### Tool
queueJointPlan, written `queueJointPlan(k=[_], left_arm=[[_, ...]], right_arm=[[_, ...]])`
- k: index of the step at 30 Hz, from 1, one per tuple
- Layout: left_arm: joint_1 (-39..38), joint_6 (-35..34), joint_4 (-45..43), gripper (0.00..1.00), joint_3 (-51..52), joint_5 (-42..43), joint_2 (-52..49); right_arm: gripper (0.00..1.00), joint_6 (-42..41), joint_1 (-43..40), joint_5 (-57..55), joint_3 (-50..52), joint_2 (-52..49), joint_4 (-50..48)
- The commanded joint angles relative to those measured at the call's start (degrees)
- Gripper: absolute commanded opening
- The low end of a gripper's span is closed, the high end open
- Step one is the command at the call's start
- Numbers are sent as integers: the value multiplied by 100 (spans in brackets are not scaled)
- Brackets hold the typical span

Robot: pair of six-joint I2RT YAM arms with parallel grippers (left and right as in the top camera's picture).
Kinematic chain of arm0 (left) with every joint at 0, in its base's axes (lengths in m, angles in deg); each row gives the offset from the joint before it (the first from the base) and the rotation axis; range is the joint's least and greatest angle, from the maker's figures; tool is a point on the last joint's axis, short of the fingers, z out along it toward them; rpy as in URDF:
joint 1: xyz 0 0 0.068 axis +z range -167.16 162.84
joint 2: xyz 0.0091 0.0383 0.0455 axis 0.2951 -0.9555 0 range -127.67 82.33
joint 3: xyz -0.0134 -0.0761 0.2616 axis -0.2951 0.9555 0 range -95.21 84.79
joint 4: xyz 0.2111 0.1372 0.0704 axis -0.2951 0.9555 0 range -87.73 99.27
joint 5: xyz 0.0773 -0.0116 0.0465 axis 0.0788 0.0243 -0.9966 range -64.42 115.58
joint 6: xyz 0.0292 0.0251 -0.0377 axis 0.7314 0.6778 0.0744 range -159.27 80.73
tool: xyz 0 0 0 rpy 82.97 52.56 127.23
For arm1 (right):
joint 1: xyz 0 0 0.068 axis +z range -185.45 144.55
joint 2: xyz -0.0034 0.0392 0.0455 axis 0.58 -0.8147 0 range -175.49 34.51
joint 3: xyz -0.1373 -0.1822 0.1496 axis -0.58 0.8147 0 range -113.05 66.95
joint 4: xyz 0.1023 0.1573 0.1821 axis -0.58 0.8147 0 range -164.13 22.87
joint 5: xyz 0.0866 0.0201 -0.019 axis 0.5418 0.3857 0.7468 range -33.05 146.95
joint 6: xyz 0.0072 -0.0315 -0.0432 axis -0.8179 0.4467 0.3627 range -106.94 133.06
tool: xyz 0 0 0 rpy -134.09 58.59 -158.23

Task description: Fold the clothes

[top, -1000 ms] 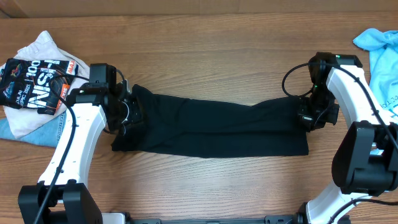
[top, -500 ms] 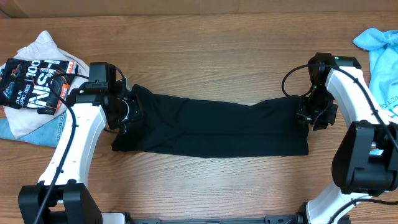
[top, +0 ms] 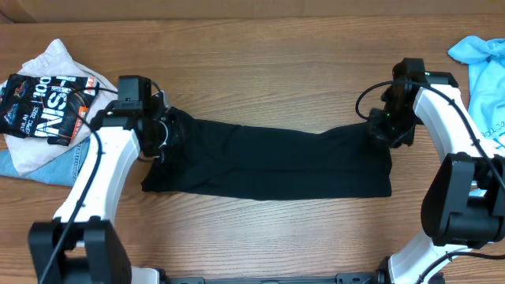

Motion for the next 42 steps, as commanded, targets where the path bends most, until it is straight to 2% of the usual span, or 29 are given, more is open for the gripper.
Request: queueJointPlan(k=[1, 9, 14, 17, 21, 25, 29, 34, 38, 42], left_arm=[[-160, 114, -372, 8, 24, -37, -444], [-219, 87, -1047, 8, 24, -153, -1335], [-219, 90, -990, 8, 24, -518, -1694], [-219, 90, -863, 8, 24, -643, -1794], [-216, 90, -713, 8, 24, -850, -1840], [-214, 85, -448, 4, 26, -960, -1849], [-205, -35, -201, 4, 33, -1198, -1891], [-177, -87, -216, 4, 175, -1283, -1963], [-175, -151, -431, 4, 321, -1290, -1989], [-55, -151, -710, 4, 315, -1604, -1987]], right_arm=[[22, 411, -44, 625, 35, 146, -367], [22, 603, -44, 946, 37, 63, -964], [22, 601, -44, 949, 42, -256, -1115], [16, 597, -44, 863, 42, -654, -1161], [15, 599, -44, 656, 42, -1088, -1239], [13, 258, -46, -131, 42, -1351, -1397], [13, -610, -114, -1200, 42, -1381, -1443], [13, -782, -299, -1309, 42, -1381, -1495], [17, -804, -398, -1307, 42, -1381, -1478], [17, -809, -439, -1327, 42, -1381, -1443]])
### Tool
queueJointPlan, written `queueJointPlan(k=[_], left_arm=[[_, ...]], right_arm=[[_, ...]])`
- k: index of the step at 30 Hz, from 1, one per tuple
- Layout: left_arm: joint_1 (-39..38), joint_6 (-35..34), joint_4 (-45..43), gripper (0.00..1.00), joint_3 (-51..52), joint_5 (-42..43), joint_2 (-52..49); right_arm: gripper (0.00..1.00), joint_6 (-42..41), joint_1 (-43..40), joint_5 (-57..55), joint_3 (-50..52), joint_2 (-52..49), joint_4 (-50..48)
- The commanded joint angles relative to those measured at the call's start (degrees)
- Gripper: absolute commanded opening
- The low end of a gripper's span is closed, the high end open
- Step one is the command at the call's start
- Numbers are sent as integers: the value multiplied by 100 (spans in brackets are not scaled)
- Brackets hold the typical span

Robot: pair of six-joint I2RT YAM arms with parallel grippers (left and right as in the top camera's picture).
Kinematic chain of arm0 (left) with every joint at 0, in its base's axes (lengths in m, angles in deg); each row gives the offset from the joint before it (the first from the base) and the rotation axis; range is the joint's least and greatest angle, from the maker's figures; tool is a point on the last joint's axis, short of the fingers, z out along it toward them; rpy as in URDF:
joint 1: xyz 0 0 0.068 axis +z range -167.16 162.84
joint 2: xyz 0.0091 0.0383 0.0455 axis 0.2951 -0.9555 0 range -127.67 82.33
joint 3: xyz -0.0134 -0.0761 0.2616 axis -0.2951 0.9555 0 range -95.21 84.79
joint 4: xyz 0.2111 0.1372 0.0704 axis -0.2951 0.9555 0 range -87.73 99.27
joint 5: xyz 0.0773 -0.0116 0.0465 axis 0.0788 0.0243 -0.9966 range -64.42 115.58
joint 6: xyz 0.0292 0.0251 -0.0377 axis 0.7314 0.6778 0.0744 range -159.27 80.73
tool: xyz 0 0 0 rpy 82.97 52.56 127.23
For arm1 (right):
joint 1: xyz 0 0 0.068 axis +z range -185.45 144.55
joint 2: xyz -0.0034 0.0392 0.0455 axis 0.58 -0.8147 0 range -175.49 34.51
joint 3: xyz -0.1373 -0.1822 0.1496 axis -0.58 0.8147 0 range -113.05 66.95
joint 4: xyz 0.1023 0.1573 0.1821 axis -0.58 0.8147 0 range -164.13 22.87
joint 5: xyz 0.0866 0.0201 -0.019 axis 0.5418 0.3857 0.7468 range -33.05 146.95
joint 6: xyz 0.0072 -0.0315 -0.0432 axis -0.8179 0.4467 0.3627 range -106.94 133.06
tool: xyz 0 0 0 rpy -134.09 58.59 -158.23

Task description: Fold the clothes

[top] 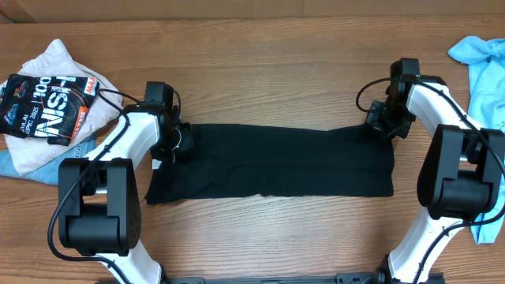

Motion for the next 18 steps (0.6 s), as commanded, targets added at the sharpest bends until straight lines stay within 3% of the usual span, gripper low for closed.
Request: queueJointPlan(k=[1, 7, 12, 18], left_arm=[[164, -107, -267, 4, 313, -905, -389], [479, -103, -861, 5, 313, -903, -389], [509, -66, -1453, 15, 313, -697, -389], [490, -35, -2048, 20, 313, -612, -389]], right_arm=[[17, -153, -229, -734, 122, -280, 28], [17, -199, -251, -431, 120, -278, 50], [17, -197, -214, -170, 105, -278, 90], [16, -197, -214, 11, -55, -116, 417]])
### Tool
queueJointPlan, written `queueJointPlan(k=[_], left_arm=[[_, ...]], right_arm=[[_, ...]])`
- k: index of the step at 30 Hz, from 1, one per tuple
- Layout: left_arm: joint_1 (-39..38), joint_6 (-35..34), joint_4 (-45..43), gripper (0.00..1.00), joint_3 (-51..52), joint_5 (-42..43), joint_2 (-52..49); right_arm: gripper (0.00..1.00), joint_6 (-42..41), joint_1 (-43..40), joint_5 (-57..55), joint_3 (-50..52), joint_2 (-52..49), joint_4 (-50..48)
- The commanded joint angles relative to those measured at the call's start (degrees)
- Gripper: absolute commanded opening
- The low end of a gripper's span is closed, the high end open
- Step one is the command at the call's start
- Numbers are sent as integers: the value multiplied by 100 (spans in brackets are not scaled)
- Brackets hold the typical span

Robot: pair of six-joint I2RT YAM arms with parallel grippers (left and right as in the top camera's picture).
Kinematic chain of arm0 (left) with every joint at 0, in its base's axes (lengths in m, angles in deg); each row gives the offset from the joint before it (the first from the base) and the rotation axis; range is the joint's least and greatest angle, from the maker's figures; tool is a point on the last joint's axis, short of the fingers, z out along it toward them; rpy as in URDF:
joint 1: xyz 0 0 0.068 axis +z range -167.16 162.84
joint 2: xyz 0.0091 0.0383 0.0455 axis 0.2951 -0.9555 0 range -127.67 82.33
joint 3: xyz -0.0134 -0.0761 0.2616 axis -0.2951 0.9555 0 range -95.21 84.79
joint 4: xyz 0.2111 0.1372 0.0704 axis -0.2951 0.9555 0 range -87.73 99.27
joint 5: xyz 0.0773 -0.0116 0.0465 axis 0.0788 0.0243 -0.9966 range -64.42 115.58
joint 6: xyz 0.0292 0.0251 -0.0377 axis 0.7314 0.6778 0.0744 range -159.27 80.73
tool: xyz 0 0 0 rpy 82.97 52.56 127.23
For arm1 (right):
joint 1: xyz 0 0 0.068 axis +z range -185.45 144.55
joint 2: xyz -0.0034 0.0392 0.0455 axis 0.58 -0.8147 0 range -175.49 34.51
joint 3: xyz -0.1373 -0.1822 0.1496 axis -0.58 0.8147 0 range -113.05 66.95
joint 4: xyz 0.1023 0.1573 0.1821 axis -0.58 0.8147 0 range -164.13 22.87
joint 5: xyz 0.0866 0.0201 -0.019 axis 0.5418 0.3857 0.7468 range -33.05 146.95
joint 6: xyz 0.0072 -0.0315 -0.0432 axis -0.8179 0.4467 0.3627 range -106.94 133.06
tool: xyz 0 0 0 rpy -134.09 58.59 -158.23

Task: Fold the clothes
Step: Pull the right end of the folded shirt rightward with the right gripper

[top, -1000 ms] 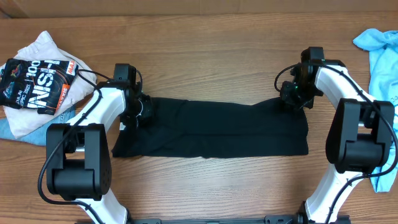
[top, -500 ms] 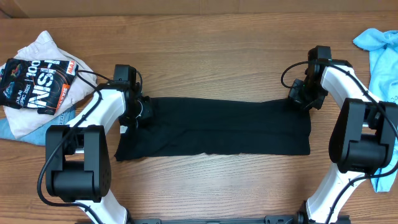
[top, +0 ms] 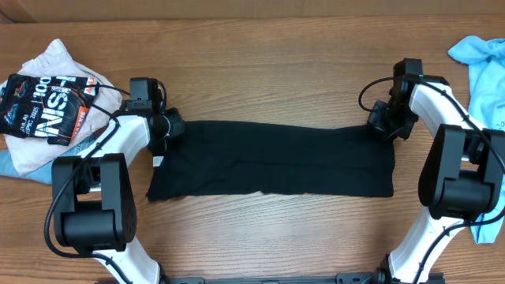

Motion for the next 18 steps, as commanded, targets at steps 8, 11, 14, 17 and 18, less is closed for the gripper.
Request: queueJointPlan(k=[8, 11, 14, 17, 18], left_arm=[[72, 205, -1040, 25, 122, -380, -278], [87, 490, -1266, 28, -9, -396, -278], [131, 590, -1126, 32, -345, -393, -278], [192, 588, -498, 47, -916, -389, -278], [192, 590, -273, 50, -1078, -391, -269]], right_arm=[[21, -46, -131, 118, -400, 866, 579], [27, -22, -153, 107, -420, 1281, 750], [32, 48, -219, 98, -420, 1576, 1034], [35, 372, -328, 293, -396, 1624, 1296], [36, 485, -363, 393, -352, 1624, 1305]])
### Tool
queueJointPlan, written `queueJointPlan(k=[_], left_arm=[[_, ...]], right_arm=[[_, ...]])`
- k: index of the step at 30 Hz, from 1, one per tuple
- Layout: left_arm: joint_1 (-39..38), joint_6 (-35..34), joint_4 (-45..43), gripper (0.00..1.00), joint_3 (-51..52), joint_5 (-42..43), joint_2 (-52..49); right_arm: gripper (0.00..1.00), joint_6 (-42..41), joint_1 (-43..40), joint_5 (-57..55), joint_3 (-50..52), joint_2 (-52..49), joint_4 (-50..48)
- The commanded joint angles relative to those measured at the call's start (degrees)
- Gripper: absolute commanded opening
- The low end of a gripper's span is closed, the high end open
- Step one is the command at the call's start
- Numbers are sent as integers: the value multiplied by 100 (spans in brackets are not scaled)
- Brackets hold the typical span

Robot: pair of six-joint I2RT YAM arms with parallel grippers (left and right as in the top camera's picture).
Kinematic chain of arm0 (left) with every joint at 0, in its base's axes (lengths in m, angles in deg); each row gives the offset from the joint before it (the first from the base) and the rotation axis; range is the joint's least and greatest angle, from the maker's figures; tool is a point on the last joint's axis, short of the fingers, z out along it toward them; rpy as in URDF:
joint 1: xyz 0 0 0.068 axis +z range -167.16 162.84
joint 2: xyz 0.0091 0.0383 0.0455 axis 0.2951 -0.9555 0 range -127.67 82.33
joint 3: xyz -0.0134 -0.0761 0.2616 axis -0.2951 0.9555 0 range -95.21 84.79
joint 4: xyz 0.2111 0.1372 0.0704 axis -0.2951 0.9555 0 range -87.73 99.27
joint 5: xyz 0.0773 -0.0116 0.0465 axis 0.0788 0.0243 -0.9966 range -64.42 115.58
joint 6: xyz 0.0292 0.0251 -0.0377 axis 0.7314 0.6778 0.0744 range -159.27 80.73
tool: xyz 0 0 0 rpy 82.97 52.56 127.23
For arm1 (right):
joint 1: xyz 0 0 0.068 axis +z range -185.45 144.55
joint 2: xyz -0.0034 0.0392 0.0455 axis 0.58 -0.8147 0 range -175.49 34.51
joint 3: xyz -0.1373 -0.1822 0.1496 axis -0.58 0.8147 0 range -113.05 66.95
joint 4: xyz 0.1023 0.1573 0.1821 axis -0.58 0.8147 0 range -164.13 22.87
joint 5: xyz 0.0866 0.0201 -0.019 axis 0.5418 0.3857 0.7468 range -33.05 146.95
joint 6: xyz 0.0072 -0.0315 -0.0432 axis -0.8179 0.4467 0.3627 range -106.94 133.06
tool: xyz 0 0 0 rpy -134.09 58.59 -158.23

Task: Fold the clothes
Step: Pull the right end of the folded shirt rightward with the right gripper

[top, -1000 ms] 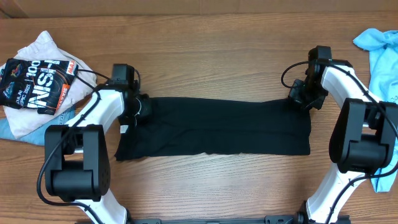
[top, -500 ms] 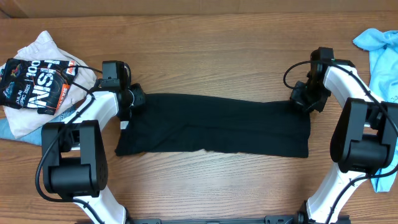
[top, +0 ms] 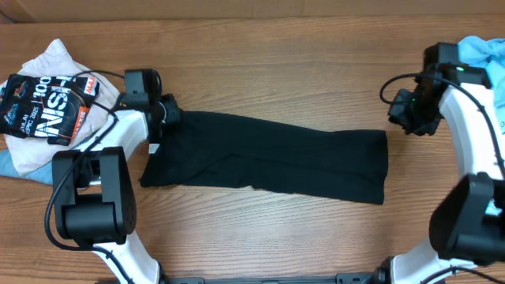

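Observation:
A black garment (top: 268,162), folded into a long strip, lies across the middle of the table and slants down to the right. My left gripper (top: 168,115) sits at its upper left corner, shut on the cloth, which is drawn up toward it. My right gripper (top: 404,118) stands just past the garment's right end, apart from the cloth and holding nothing; its jaws look open.
A pile of clothes (top: 47,102), with a black printed shirt on white and blue ones, lies at the far left. Light blue cloth (top: 483,55) lies at the right edge. Bare wooden table (top: 260,63) stretches behind the garment.
My right gripper has let go of the garment's upper right corner and now sits further right, off the cloth. The left gripper is a little higher, and the strip now slants.
Both grippers first held the strip's upper corners with the cloth sagging between them. By the following two moments the strip lay flat and straight between them. Now the right one has let go and the left still holds its corner.

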Motion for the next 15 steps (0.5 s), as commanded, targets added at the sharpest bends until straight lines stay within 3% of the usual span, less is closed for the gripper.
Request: queueJointPlan(k=[1, 6, 12, 15], left_arm=[[87, 168, 656, 53, -820, -122, -46], [92, 203, 2122, 62, -1624, -72, -31], [35, 197, 3589, 65, -2024, 538, -24], [4, 90, 4057, 67, -2022, 658, -26]], right_arm=[[36, 426, -184, 352, 55, -15, 61], [37, 664, -570, 846, 365, -15, -15], [38, 1075, -944, 1091, 957, -15, -236], [46, 1200, -968, 1255, 1355, -15, -457]])
